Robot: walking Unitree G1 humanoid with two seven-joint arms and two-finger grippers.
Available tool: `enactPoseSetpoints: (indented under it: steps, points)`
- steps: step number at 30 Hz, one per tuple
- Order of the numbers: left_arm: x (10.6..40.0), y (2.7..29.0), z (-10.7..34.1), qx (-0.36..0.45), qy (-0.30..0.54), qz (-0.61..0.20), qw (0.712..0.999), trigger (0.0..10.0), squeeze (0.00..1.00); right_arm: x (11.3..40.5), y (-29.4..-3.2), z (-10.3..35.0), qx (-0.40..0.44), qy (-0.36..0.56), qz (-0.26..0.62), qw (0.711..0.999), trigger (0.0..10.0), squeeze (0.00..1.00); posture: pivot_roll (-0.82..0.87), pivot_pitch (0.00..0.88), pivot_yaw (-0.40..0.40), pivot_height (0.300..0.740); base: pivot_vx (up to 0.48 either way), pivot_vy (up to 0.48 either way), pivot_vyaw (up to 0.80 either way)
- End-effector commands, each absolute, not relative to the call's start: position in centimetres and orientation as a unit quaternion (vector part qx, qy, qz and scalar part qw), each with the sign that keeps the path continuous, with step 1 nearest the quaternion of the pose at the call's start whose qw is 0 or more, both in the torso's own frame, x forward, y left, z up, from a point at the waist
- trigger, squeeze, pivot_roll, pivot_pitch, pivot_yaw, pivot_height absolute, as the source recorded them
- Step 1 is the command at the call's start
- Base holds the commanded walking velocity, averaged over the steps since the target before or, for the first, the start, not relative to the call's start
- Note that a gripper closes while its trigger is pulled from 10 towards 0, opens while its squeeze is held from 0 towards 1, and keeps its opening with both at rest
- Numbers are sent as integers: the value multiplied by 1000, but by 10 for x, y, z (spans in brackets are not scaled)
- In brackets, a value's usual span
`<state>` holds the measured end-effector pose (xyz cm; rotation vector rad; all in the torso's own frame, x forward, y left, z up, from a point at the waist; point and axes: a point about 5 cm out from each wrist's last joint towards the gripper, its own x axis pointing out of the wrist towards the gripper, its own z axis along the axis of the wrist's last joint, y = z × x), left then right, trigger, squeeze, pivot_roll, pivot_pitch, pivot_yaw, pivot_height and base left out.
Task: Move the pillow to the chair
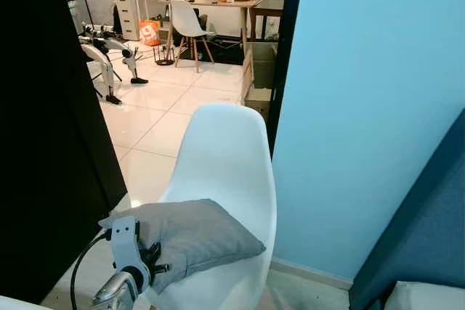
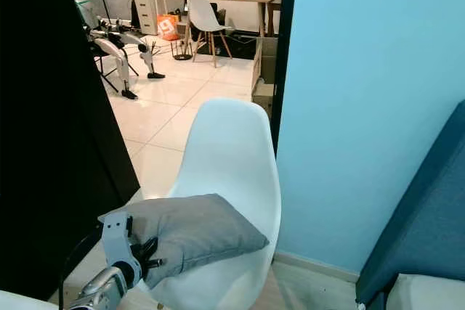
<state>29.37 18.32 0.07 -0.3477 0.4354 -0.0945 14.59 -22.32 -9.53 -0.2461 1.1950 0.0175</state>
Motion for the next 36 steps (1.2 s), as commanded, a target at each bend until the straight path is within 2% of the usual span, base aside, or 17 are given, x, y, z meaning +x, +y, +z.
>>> enactPoseSetpoints:
  steps: [1, 11, 16, 28, 31, 36]
  points:
    - [295, 183, 2, -168, 207, -48, 963, 10000, 0, 138, -225, -98, -108, 572, 3, 813, 10000, 0, -111, 48, 5, 665, 0, 0, 0]
    - [289, 181, -5, -180, 220, -38, 958, 10000, 0, 136, -228, -98, -97, 572, -8, 814, 10000, 0, -109, 56, 9, 635, 0, 0, 0]
    - [287, 178, -6, -185, 222, -41, 957, 10000, 0, 141, -227, -96, -82, 560, -16, 824, 10000, 0, -111, 58, 13, 615, 0, 0, 0]
    - [287, 171, -7, -195, 222, -56, 954, 10000, 0, 194, -246, -67, -117, 465, -90, 873, 10000, 0, -116, 60, 11, 560, 0, 0, 0]
    - [287, 169, -7, -198, 221, -59, 953, 10000, 0, 213, -244, -57, -96, 433, -92, 892, 10000, 0, -116, 60, 7, 545, 0, 0, 0]
    - [286, 167, -8, -200, 223, -59, 952, 10000, 0, 225, -242, -50, -141, 420, -77, 893, 10000, 0, -117, 60, 6, 530, 0, 0, 0]
